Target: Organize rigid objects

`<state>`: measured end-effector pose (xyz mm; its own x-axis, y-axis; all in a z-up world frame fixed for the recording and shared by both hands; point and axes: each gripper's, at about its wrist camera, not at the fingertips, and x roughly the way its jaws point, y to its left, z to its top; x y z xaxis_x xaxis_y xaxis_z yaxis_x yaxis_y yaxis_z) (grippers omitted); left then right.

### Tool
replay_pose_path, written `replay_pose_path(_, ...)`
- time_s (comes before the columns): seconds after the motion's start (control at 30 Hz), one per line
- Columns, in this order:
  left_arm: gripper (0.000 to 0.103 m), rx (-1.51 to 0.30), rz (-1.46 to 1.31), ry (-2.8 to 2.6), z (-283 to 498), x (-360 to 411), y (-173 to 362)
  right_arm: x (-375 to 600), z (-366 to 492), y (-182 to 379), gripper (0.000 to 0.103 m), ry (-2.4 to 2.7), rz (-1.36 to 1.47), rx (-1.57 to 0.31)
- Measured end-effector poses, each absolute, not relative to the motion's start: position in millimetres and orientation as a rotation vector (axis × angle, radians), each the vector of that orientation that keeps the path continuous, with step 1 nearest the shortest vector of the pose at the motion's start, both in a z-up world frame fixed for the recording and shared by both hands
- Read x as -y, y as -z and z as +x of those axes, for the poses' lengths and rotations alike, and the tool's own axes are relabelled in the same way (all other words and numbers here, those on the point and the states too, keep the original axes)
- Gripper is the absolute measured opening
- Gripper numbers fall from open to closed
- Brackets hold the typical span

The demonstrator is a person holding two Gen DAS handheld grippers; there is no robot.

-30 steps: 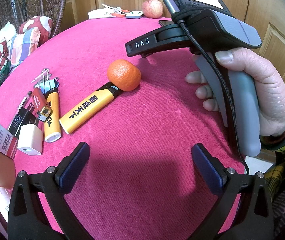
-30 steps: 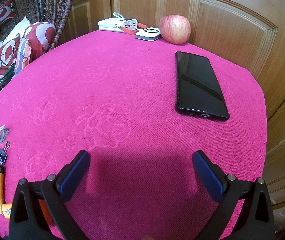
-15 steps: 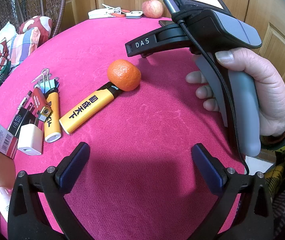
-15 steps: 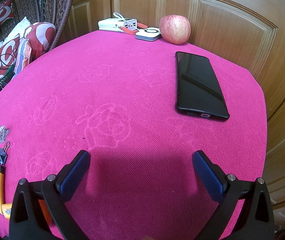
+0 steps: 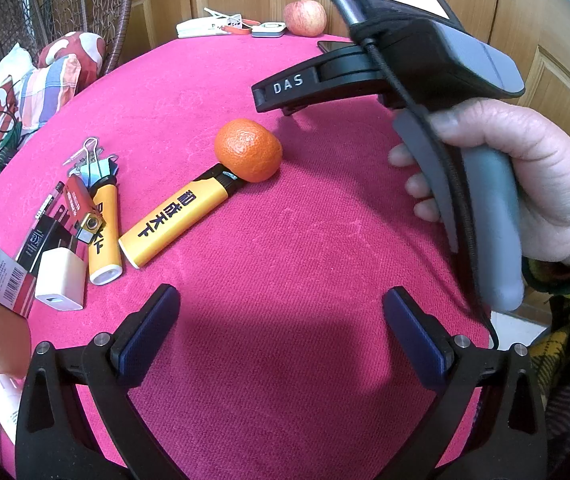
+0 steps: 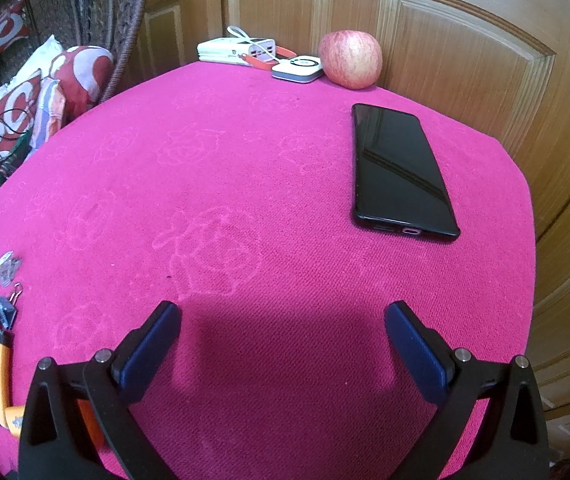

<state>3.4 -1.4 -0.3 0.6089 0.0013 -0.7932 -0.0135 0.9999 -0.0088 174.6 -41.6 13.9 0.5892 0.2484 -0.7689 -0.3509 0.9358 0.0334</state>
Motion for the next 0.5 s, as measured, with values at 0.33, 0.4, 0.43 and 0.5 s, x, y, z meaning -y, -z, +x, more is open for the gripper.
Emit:
replay_pose_path(0.33, 0.103, -0.919, -0.044, -0.070, 3.0, 3.5, -5.1, 82.1, 146.0, -74.2, 0.103, -0.768, 0.041, -0.596)
replay_pose_path(0.4, 0.103, -0.843, -0.064, -0.083, -16.1, 4.3, -26.4, 79.4, 137.5, -84.4, 0.103, -0.839, -0.003, -0.570)
replay_pose_path(0.43, 0.103, -0.803, -0.070, -0.099, -28.6, 2.7, -37.8, 77.6, 134.1, -87.7, 0.103, -0.884, -0.018, -0.568)
replay_pose_path(0.5, 0.103, -0.700, -0.088, -0.202, -62.5, -9.7, -68.1, 74.5, 127.9, -90.3, 0.103, -0.945, -0.027, -0.555)
